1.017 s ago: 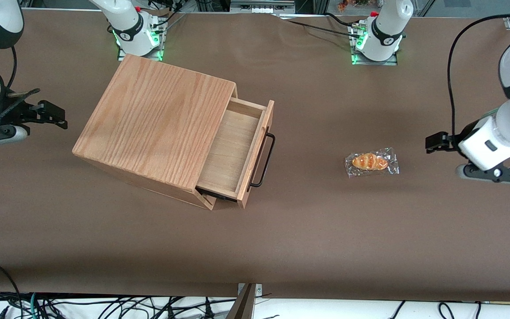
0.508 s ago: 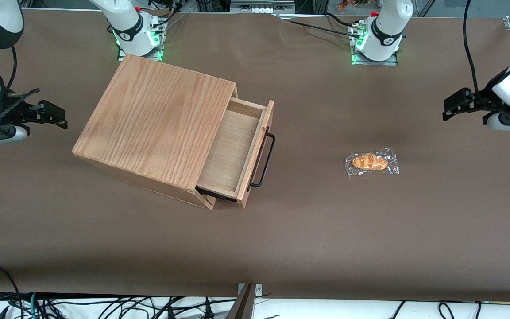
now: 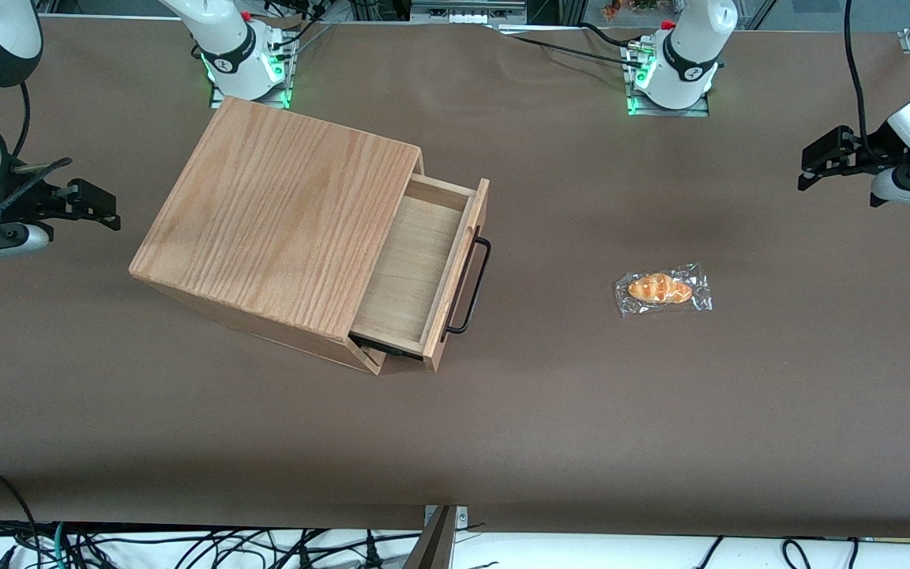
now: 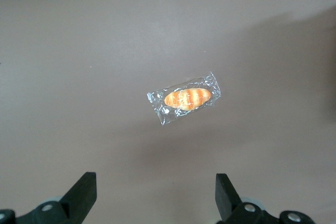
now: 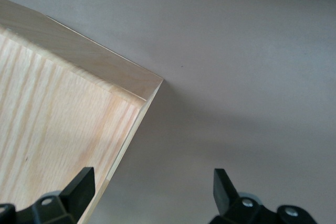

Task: Open top drawer with left arm

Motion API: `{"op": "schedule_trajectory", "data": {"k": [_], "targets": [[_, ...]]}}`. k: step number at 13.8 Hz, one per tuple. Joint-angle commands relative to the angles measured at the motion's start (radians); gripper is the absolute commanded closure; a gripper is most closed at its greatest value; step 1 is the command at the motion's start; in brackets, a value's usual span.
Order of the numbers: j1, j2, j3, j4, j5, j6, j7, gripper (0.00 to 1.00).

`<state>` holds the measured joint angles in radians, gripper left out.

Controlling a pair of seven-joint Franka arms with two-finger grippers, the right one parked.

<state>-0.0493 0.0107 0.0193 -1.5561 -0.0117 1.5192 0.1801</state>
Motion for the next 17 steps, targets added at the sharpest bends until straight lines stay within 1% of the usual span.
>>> {"op": "schedule_trajectory", "data": {"k": [1, 3, 5, 17], "targets": [[0.011, -0.021, 0.002, -0.024, -0.008, -0.004, 0.029, 0.00], [0.011, -0.020, 0.004, -0.024, -0.005, -0.004, 0.029, 0.00], [0.011, -0.021, 0.005, -0.024, 0.019, -0.004, 0.030, 0.00], [0.009, -0.012, 0.004, -0.018, 0.019, -0.005, 0.030, 0.00]]}}
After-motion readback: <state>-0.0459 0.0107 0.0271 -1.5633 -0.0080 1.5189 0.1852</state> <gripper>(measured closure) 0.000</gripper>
